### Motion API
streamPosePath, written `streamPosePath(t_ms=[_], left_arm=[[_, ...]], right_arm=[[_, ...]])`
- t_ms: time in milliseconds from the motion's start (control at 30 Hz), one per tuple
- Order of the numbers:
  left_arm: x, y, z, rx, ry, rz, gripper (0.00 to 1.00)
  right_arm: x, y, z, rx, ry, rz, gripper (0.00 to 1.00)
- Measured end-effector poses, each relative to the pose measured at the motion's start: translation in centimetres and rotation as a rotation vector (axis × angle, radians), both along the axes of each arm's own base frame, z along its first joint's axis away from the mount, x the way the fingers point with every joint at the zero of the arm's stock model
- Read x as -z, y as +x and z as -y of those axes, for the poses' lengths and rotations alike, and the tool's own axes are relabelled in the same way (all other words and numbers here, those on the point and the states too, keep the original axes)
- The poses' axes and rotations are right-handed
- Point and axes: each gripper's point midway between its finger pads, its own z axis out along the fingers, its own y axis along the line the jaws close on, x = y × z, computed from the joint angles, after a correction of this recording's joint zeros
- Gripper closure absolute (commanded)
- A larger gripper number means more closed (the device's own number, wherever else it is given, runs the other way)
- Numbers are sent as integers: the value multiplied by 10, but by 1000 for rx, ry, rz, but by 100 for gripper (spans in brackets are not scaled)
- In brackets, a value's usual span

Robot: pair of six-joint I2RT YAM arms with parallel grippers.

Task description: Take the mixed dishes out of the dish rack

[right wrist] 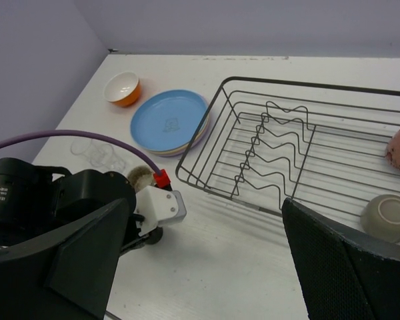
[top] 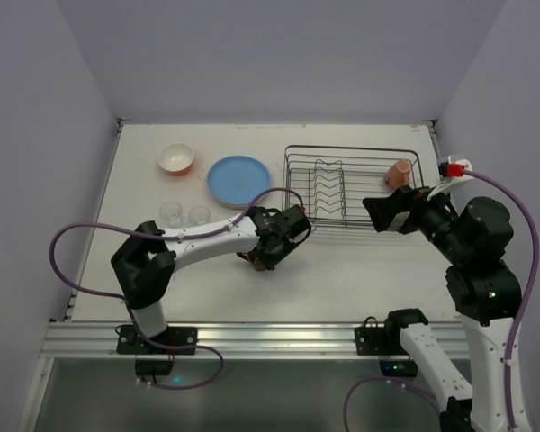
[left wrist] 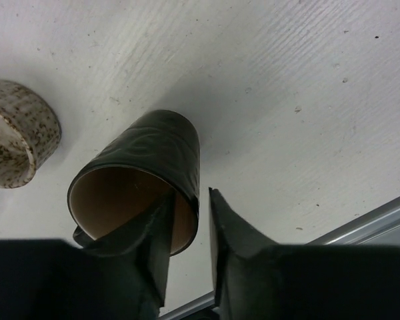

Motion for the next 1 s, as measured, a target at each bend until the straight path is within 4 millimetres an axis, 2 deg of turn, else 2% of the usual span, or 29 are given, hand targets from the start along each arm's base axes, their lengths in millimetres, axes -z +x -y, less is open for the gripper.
streamPosePath(t_ms=[33,100,133,233,333,433,467,567,633,700,767,833,867,1000], left_arm=[[0,1,-1,-2,2,1,53],[0,3,-2,-8,4,8,42],[0,4,-2,-12,5,11,32],[-5,7,-4,-27,-2,28,18],[-25,10,-2,-35,-57,63,13],[-65,12,3,-40,-170,123,9],[-83,13,6,-45,-223,152,1],[-144,15,9,-63,-410,258,0],[-186,13,1,-84,-535,339,0],[-222,7,-15,-105,-650,426,0],[-244,-1,-37,-130,-742,501,0],[-250,-10,-56,-143,-800,546,0],[-247,-13,-62,-147,-810,555,0],[-207,-16,-68,-147,-755,528,0]], right_arm=[[1,0,0,1,-3,-3,1],[4,4,2,18,-11,-16,1],[6,6,4,25,-15,-23,1],[17,20,7,57,-33,-65,1],[43,44,12,96,-61,-162,1],[76,74,19,158,-103,-282,1],[91,86,23,186,-123,-330,1],[135,116,40,274,-172,-474,1],[158,132,56,334,-188,-560,1],[170,154,71,380,-198,-611,1],[173,180,83,413,-211,-627,3],[174,206,93,425,-245,-634,5],[174,220,96,424,-259,-626,5],[177,256,111,408,-350,-634,5]])
